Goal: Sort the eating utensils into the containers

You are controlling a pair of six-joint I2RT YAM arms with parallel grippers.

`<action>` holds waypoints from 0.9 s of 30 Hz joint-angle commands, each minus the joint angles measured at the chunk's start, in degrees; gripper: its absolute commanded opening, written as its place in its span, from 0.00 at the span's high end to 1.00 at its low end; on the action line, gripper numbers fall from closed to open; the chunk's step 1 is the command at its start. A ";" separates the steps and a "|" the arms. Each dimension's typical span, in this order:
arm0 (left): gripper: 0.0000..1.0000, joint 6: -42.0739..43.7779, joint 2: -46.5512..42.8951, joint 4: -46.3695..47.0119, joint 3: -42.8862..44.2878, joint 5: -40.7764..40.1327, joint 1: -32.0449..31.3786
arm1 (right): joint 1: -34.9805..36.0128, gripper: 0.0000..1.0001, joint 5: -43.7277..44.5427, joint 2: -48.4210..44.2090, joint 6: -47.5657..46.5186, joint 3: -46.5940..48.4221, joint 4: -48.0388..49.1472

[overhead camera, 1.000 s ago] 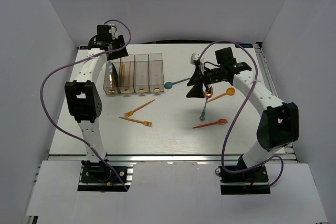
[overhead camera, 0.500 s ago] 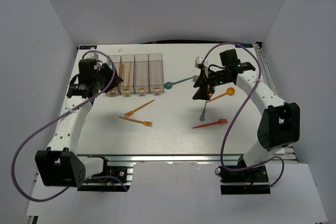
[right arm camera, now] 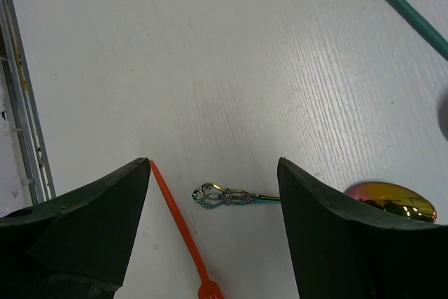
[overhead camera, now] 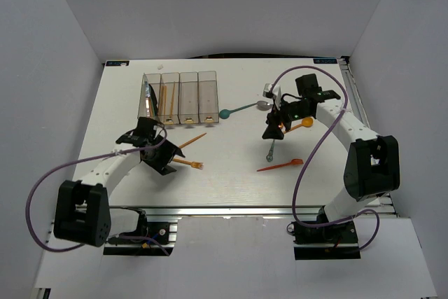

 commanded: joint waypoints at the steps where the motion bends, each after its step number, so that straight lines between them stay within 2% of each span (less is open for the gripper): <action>1: 0.31 -5.33 4.02 -0.13 3.71 -3.50 -4.36 | -0.77 0.20 0.36 -2.33 0.39 -1.13 1.61; 9: 0.31 -5.43 15.88 0.05 9.94 -8.69 -6.92 | -1.30 0.20 0.27 -3.12 0.57 -2.19 1.88; 14: 0.36 -6.22 19.06 -1.35 11.36 -11.59 -7.36 | -1.91 0.20 0.01 -3.21 0.66 -2.01 1.96; 20: 0.50 -5.78 22.75 -2.68 12.42 -13.70 -7.97 | -2.26 0.20 -0.26 -3.48 0.92 -2.89 2.23; 24: 0.65 -5.69 22.06 -2.76 11.01 -13.79 -8.59 | -2.44 0.20 -0.43 -3.65 1.01 -2.89 2.40; 25: 0.72 -5.78 21.70 -2.76 10.23 -13.88 -8.50 | -2.44 0.20 -0.52 -3.56 1.01 -2.89 2.32; 27: 0.78 -5.96 20.39 -2.94 9.69 -14.05 -8.59 | -2.44 0.20 -0.70 -3.48 1.01 -2.89 2.40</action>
